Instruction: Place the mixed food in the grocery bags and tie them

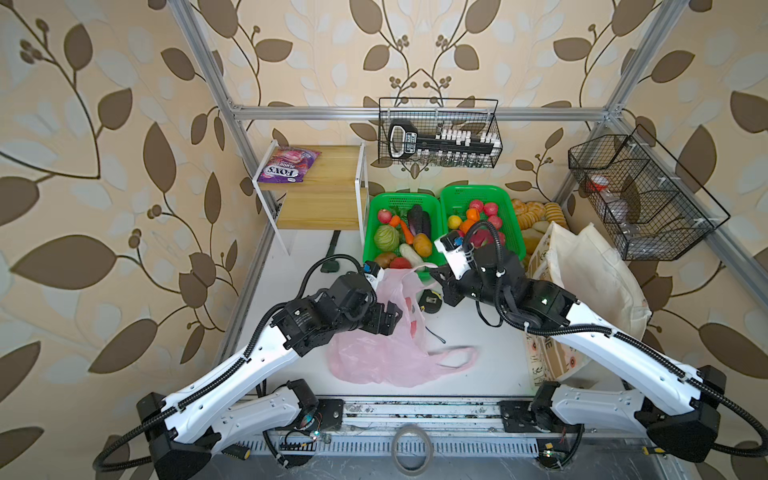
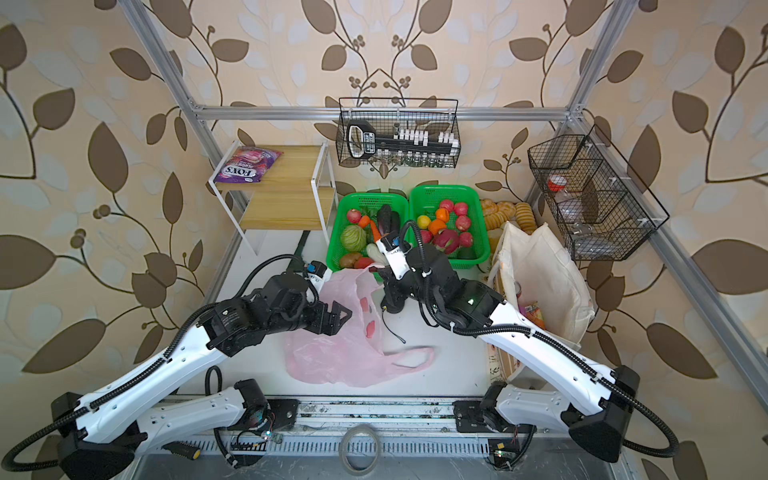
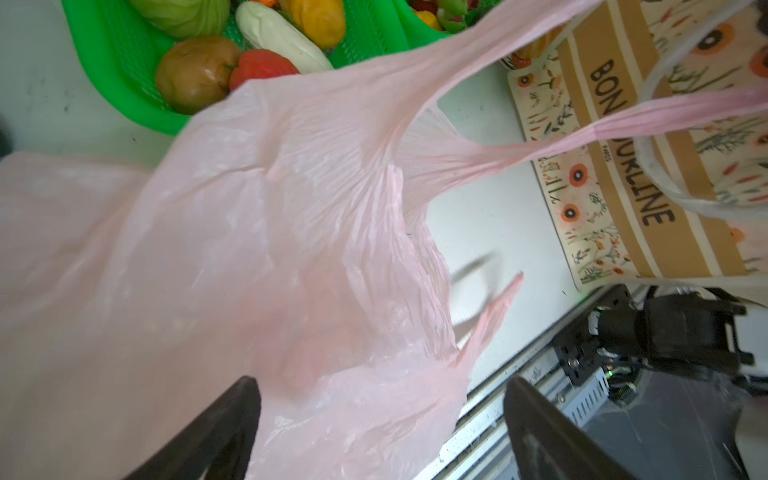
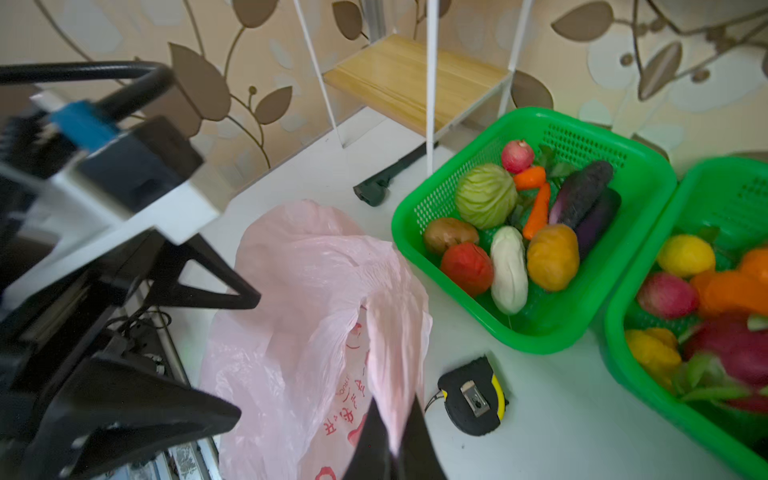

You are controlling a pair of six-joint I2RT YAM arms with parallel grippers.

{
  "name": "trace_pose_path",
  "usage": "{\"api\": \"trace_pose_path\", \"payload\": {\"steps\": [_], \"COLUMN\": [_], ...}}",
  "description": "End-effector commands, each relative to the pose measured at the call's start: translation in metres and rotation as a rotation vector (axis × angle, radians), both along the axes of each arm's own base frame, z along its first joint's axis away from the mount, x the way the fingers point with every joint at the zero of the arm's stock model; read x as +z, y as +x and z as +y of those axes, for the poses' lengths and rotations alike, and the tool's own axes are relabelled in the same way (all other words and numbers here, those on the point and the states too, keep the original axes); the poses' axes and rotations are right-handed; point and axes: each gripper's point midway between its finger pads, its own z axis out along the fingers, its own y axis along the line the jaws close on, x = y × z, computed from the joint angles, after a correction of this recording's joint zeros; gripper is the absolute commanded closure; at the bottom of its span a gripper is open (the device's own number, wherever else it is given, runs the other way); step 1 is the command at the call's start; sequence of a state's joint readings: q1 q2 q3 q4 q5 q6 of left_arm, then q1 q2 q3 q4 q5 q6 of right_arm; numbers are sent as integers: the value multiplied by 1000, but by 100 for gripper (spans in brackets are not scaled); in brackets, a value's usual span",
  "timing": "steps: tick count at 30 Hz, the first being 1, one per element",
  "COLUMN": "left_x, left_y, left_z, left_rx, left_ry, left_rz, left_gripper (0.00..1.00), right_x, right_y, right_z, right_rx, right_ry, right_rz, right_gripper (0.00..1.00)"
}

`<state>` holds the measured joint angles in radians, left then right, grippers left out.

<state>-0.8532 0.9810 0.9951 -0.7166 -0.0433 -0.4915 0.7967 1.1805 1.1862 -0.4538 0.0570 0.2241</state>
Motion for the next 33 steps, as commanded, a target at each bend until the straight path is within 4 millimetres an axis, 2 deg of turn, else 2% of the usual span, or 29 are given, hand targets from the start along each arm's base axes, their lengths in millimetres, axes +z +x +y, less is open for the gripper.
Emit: {"api": "trace_pose_path", "payload": {"steps": [1, 13, 17, 22, 25, 27, 29, 32, 33], "left_x": [9, -35, -59, -70, -81, -85, -84, -76, -72], "left_y": [19, 20, 31, 40, 39, 36, 33, 35, 36], "left_z": [-6, -74, -77, -81, -84, -84, -83, -72, -70], "left_rx": [144, 153, 230, 279, 268, 254, 250, 279, 285], "left_ry": [-14, 184, 287, 430, 516, 539, 540, 535, 529], "left_rz": [-46, -13, -22, -45, -32, -28, -42, -76, -87], "left_gripper": [7, 1, 2, 5, 13, 23, 39, 69, 77], "right_x": [6, -13, -16, -16, -15, -17, -19, -22, -23], "right_y": [7, 21, 22, 22, 23, 24, 25, 26, 26], "right_z": [-13, -39, -44, -49, -55, -58, -60, -62, -63], "right_rx": [-119, -254, -259, -273, -287, -295, -296, -293, -296], "right_ry": [87, 148, 170, 185, 184, 182, 181, 180, 180], "right_rz": [101, 204, 214, 217, 211, 210, 214, 212, 210], "right_gripper": [100, 100, 100, 100, 100, 100, 100, 100, 100]}}
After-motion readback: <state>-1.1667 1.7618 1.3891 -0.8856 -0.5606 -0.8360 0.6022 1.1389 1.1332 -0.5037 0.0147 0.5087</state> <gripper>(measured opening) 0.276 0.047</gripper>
